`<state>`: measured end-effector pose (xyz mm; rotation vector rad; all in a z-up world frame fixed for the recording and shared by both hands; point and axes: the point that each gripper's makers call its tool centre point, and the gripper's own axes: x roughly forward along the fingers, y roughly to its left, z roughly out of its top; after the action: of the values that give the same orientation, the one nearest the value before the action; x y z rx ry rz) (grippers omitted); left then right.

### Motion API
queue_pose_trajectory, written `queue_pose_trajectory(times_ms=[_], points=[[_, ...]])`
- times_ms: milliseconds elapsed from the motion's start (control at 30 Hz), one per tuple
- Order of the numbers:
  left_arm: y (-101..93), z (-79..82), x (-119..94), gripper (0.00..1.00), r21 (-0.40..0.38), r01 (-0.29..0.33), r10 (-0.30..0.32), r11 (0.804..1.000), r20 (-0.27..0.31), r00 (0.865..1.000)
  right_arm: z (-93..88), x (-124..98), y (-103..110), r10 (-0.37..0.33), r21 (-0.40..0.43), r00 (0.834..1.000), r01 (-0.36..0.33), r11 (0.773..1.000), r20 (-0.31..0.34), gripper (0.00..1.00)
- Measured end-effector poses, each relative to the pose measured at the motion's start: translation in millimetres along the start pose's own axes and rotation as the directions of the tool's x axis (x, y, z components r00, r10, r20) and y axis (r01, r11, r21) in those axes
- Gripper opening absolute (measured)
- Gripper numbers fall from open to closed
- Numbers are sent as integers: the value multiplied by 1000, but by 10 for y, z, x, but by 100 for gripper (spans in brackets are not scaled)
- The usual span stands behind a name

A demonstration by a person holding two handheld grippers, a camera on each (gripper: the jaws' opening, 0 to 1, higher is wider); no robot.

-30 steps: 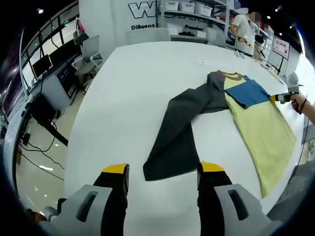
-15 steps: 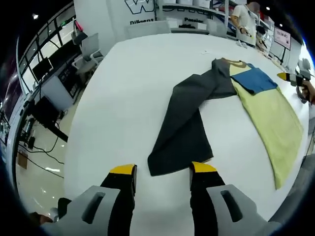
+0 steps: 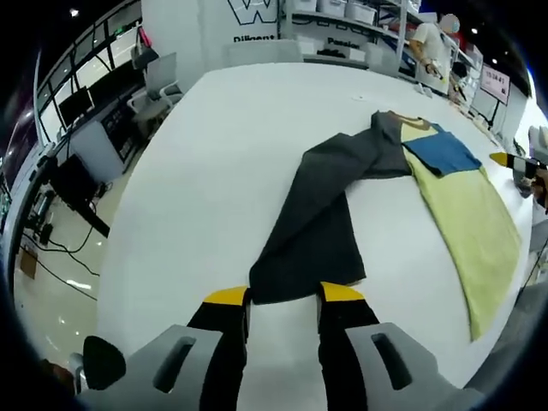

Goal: Fold the garment on the visible template until the final outline fits inside the template.

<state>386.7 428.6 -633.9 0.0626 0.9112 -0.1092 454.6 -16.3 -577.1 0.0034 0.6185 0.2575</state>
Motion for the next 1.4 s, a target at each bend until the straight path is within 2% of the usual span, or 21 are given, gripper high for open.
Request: queue_pose_trajectory(times_ms=[67,133,233,333,600,700,833,967,1100,1200,1333,1400], points=[[4,2,1,28,-1,1,-1,1000,1,1000,-48,-26,64,8,7,1000,-8,1000,-5,18],[24,3,1,23,-16,-5,5,1000,2,1000,-103,-40,147,24,13,1000,-24,1000,-13,18],[33,6,-4,4,-42,-3,3,999,6,1000,-196,-25,195,29,-7,999,-29,1000,-39,18],[17,5,-10,3,1,-10,10,1000,-2,1000,-233,-41,242,36,-6,998,-36,999,-47,15],[-35,84,-127,2,9,14,-14,1000,13,1000,-255,-94,290,41,-7,998,-41,999,-56,15],[-83,187,-237,2,54,43,-45,998,44,998,-244,-118,299,44,-17,997,-45,999,-56,16],[-17,287,-366,2,82,12,-16,997,54,998,-232,-161,311,49,-14,997,-50,999,-57,21],[78,526,-557,2,70,-25,16,997,123,992,-220,-197,324,54,-12,997,-54,998,-59,21],[147,662,-643,2,106,-54,40,993,133,990,-212,-226,340,59,-11,997,-60,998,-57,22],[165,692,-656,2,111,-60,45,992,133,990,-211,-229,345,60,-11,997,-61,998,-57,23],[304,934,-758,2,115,-94,77,989,146,986,-201,-261,393,75,-14,996,-76,997,-56,25],[349,977,-779,2,112,-106,91,988,133,987,-190,-271,411,81,-23,995,-83,996,-54,26]])
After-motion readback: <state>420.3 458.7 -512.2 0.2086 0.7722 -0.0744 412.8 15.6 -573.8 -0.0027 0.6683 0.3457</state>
